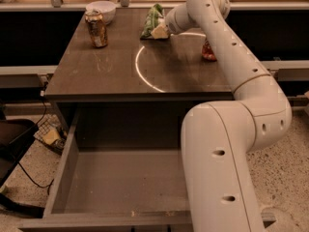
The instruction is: Place green jalapeno chip bag into top drawer
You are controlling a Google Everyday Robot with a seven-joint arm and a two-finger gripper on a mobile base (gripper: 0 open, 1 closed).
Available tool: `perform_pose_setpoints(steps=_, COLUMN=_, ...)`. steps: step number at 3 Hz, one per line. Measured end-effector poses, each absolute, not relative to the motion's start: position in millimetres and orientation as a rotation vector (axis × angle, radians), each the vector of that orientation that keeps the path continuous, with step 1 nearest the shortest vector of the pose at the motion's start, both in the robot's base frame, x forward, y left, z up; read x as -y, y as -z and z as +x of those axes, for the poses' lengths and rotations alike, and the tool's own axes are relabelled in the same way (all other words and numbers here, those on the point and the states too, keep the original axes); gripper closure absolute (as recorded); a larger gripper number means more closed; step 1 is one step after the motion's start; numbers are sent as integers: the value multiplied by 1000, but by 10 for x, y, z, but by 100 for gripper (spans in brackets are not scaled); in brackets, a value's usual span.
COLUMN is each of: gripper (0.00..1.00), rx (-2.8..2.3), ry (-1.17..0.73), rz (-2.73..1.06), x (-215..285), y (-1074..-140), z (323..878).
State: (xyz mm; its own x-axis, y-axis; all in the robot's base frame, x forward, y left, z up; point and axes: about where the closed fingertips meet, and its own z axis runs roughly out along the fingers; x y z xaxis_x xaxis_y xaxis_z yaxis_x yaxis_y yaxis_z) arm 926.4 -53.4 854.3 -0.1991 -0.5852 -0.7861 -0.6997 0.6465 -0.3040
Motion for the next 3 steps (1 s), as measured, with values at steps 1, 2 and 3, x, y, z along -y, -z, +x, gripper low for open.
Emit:
perform_pose_setpoints(steps=1, gripper=86, rx=-1889, ry=-151, rz=-1020, x=506, y=-8509, z=9268)
perform_pose_setpoints(steps=2, gripper=100, rx=-1891, ry=-154, rz=-1024, x=478, y=-8473, z=9272)
perform_pose_setpoints(steps=3, gripper=100, rx=-1888, ry=-146, rz=-1040, x=439, y=-8498, z=9273)
